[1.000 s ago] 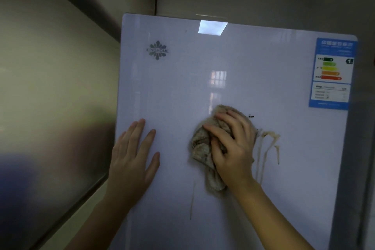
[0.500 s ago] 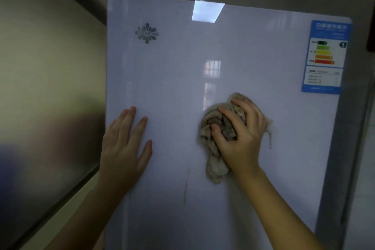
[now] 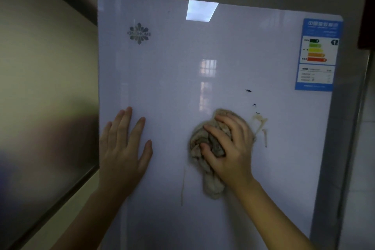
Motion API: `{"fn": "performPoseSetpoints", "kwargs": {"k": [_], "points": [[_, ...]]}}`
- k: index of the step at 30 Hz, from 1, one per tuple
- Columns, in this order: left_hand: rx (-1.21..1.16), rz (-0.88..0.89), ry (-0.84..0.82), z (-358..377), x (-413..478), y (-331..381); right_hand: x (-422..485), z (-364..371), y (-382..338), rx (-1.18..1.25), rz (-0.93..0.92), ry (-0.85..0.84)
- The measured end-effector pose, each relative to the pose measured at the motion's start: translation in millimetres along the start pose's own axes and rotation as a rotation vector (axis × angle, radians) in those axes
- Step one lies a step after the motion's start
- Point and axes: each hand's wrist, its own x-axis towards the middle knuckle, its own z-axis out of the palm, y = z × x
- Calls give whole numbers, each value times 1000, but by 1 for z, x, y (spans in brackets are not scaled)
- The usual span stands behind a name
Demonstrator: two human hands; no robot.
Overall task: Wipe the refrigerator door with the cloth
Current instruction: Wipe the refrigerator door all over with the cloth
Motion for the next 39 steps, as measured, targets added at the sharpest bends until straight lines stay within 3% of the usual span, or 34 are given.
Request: {"fn": "performPoseSetpoints", "kwargs": {"k": [6,14,24,30,36,39], "points": [[-53,28,-9,5,9,20,48,-7,17,-6,137,141],[-50,21,-5,9,9,30,4,-25,32,-38,60,34],[-78,15,17,15,15,48,8,-34,46,-25,175,106],[-54,2,22,21,14,53,13,-37,47,-45,-15,-17],[-81,-12,19,21,15,55,22,-47,66,-35,218,133],[-78,-12,18,21,15,56,0,-42,51,-15,174,70]]}}
